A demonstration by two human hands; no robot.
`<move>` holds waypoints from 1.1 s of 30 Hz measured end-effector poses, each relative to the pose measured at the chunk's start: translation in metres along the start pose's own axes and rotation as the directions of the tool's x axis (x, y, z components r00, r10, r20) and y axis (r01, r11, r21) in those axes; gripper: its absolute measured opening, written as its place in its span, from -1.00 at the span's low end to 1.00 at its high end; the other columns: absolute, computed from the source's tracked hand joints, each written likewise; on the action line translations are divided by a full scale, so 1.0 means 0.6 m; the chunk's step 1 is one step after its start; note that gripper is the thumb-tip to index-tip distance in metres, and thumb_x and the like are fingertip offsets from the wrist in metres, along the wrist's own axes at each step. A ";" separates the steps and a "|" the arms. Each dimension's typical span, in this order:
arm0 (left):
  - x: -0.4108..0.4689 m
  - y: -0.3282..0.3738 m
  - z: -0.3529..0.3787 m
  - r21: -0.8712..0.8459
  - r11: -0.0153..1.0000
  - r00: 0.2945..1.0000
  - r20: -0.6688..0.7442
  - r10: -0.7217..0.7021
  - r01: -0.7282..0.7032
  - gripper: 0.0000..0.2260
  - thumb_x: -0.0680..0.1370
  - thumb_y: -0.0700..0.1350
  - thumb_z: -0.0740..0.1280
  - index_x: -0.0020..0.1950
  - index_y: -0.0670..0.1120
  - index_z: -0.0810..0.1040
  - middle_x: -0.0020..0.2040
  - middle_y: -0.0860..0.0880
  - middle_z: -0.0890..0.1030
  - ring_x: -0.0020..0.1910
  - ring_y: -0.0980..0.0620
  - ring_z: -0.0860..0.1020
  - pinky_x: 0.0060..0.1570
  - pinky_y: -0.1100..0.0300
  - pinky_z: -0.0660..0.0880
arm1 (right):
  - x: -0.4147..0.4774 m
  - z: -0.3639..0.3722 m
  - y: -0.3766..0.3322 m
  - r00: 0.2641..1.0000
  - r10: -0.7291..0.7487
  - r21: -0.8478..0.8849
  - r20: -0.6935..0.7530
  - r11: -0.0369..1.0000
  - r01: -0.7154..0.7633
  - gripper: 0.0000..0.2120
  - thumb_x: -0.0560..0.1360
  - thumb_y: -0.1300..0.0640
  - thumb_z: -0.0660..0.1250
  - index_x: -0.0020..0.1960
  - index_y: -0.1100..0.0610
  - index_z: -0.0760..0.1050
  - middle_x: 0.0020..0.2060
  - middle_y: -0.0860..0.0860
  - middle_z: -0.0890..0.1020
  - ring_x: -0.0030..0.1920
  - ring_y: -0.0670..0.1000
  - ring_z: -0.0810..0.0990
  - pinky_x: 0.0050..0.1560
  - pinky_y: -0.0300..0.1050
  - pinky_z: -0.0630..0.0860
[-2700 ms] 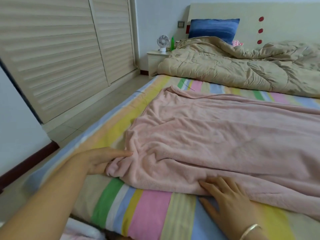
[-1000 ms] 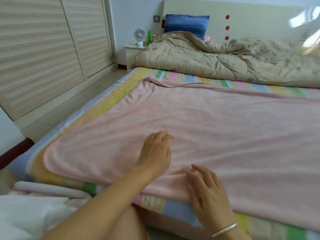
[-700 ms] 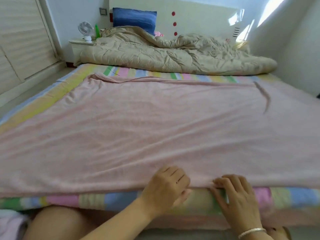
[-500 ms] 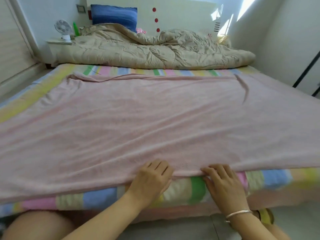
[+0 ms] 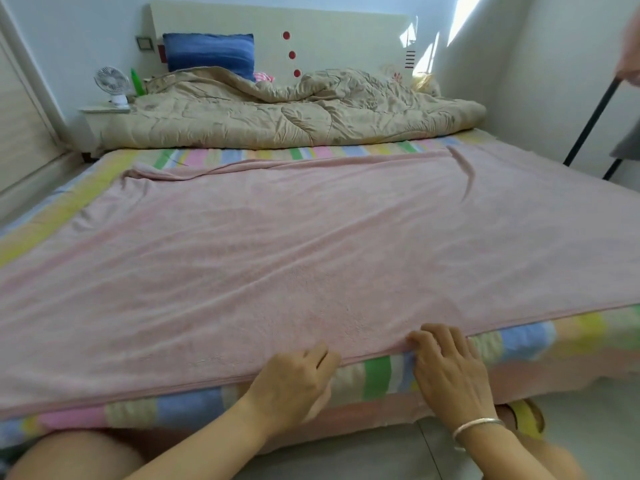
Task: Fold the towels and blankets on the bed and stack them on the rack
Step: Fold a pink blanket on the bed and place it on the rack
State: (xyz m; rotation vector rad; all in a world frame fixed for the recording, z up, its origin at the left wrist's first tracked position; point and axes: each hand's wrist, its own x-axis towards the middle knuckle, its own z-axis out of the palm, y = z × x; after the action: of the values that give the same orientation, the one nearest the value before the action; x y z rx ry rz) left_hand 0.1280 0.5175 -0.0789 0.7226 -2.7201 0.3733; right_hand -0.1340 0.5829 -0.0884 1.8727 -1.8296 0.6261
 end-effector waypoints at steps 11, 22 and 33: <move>0.009 -0.002 -0.002 -0.034 0.997 0.991 0.112 0.078 -0.074 -0.89 0.44 -0.04 0.20 -0.28 -0.01 0.39 -0.51 0.11 0.36 -0.60 0.12 0.20 -0.66 0.31 0.18 | 0.010 -0.019 0.033 0.993 -0.108 0.115 0.048 0.988 0.102 -0.81 0.47 0.12 0.15 -0.16 0.09 0.53 -0.28 -0.05 0.49 -0.30 0.03 0.48 -0.35 -0.15 0.41; 0.148 0.062 -0.003 -0.211 0.977 1.000 0.006 0.012 -0.010 -0.81 0.50 0.06 0.18 -0.23 -0.01 0.40 -0.45 0.09 0.42 -0.59 0.10 0.36 -0.67 0.28 0.25 | -0.004 -0.026 0.140 0.987 0.147 -0.010 0.067 0.989 -0.146 -0.58 0.18 0.41 0.45 0.00 0.13 0.59 -0.02 0.08 0.58 -0.06 0.14 0.52 -0.18 -0.01 0.56; 0.295 0.137 0.056 -0.190 0.961 0.963 0.140 0.231 -0.203 -0.86 0.50 -0.07 0.16 -0.19 -0.04 0.21 -0.39 0.04 0.33 -0.54 0.02 0.32 -0.58 0.25 0.18 | 0.023 -0.044 0.289 0.936 0.203 -0.190 0.288 0.970 -0.152 -0.79 0.15 0.29 0.41 -0.31 0.09 0.43 -0.37 0.01 0.47 -0.34 0.11 0.51 -0.56 -0.15 0.23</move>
State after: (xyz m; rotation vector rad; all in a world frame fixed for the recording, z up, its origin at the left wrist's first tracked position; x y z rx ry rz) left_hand -0.0681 0.4982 -0.0621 0.4232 -2.9490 0.1248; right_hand -0.3077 0.5839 -0.0588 1.7839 -2.1937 0.2380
